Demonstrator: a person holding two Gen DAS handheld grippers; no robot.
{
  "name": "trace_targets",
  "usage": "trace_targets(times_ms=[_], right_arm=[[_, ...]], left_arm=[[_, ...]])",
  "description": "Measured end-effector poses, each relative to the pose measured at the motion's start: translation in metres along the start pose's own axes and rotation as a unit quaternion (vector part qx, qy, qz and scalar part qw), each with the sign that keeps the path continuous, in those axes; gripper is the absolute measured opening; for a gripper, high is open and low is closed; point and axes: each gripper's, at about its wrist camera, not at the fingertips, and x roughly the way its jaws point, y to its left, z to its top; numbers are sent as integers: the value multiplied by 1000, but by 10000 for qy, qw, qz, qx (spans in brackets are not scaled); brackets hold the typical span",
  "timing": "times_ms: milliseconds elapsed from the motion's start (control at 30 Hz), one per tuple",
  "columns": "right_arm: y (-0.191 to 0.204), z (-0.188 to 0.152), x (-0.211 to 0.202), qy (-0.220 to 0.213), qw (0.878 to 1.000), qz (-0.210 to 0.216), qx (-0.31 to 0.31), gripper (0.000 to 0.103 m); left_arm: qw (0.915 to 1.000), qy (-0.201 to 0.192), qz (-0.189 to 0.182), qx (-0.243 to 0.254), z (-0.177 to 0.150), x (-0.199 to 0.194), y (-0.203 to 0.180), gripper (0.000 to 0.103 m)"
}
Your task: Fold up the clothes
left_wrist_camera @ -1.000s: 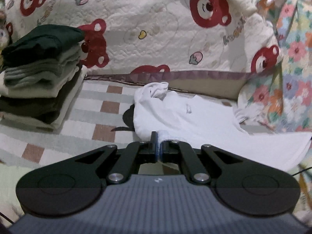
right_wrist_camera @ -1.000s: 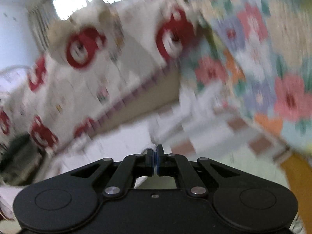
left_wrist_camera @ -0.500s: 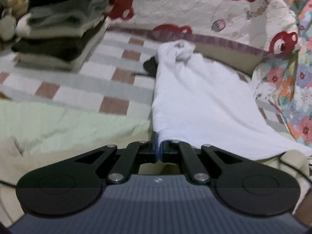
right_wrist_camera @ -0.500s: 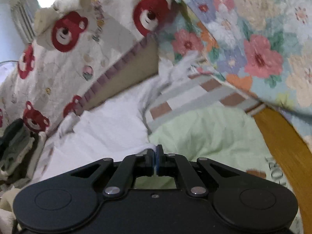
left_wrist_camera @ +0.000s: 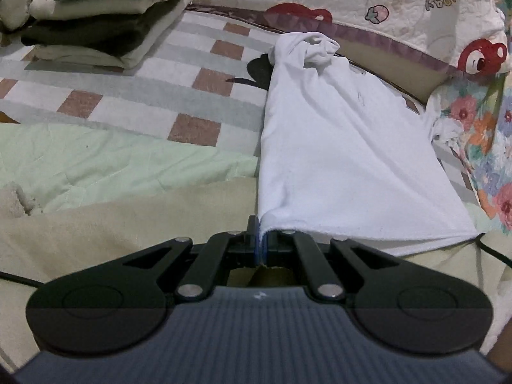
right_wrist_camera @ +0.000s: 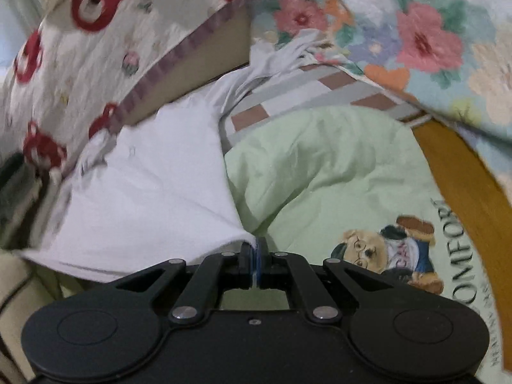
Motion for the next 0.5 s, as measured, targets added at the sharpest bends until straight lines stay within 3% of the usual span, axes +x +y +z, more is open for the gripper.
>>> trace_targets(times_ms=[100, 133, 167, 200, 233, 300, 367, 500], right_arm=[[-1, 3, -3, 11, 10000, 28, -30, 4], [-2, 4, -4, 49, 10000, 72, 4, 11], [-2, 7, -7, 98, 9999, 112, 25, 13], [-1, 11, -10, 172, 9997, 156, -4, 19], [2, 14, -15, 224, 9995, 201, -135, 33], [11, 19, -28, 178, 9982, 268, -515, 45], [19, 24, -39, 30, 9973, 392, -614, 46], [35, 32, -59, -253, 9945, 665, -774, 46]], left_arm=[[9999, 42, 68, 67, -2, -2, -2, 5], [9999, 60, 95, 95, -2, -3, -2, 9], [9998, 77, 121, 122, -2, -5, -3, 14], [9997, 95, 148, 150, -1, -7, -3, 16], [9996, 112, 175, 177, -1, -8, -3, 17], [9994, 58, 218, 267, 2, -14, -2, 23], [9993, -4, 206, 313, 5, -20, -1, 31], [9995, -33, 105, 291, 10, -33, 1, 31]])
